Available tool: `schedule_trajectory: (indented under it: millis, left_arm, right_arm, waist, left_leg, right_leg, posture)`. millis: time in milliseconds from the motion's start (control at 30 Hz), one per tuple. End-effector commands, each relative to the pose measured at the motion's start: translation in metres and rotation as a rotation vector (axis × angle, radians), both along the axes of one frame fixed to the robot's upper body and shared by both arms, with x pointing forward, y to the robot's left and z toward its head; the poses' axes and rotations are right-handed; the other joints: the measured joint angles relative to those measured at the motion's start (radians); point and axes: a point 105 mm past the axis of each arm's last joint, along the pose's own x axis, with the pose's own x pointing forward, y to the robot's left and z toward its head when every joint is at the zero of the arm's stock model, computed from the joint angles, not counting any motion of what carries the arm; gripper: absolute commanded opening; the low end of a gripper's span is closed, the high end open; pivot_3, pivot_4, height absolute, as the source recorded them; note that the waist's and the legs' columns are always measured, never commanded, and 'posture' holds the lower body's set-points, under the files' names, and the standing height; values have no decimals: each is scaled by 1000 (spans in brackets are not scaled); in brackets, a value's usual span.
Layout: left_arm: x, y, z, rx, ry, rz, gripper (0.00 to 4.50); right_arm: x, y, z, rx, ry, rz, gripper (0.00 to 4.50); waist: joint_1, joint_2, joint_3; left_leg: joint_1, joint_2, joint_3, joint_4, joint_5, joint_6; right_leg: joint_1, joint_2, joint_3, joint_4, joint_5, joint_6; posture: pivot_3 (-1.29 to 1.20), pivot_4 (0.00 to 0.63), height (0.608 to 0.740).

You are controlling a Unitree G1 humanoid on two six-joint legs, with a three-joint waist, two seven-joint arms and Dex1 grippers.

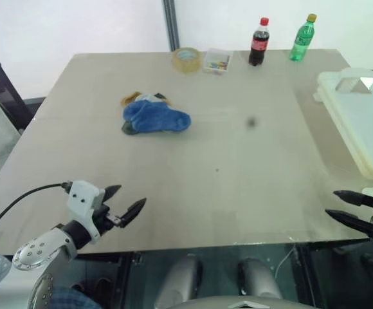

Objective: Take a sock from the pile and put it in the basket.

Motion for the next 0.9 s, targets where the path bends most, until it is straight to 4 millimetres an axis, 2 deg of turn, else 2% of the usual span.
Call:
schedule_trajectory:
  millis: [33,133,300,700,900]
  left_arm:
    - [-8,-14,10,-22,-47,-73,4500]
    - [-15,-23,14,-43,-65,-107,4500]
    - [-19,-29,9,-43,-56,-141,4500]
    - [-18,-33,8,14,-78,-169,4500]
    - [-11,-34,14,-29,-127,-155,4500]
  right_arm:
    - [1,-2,12,-12,-60,12,3211]
    - [3,-5,10,-9,-78,-9,3211]
    - [4,-3,8,-2,-91,-16,3211]
    - [5,1,6,8,-90,-24,3211]
    - [3,6,9,17,-114,-14,3211]
  waist:
    - [-1,0,0]
    - [-2,0,0]
    - [1,2,-1]
    - [0,2,-1]
    - [0,2,-1]
  left_leg:
    - [0,0,0,0,0,0]
    - [0,0,1,0,0,0]
    - [0,0,0,0,0,0]
    - [0,0,1,0,0,0]
    - [0,0,0,0,0,0]
  right_leg:
    - [0,0,0,0,0,0]
    - [0,0,1,0,0,0]
    - [0,0,1,0,0,0]
    - [0,0,0,0,0,0]
    - [0,0,0,0,0,0]
  posture:
    - [0,150,740]
    - [0,150,740]
    - [0,150,740]
    - [0,150,740]
    - [0,150,740]
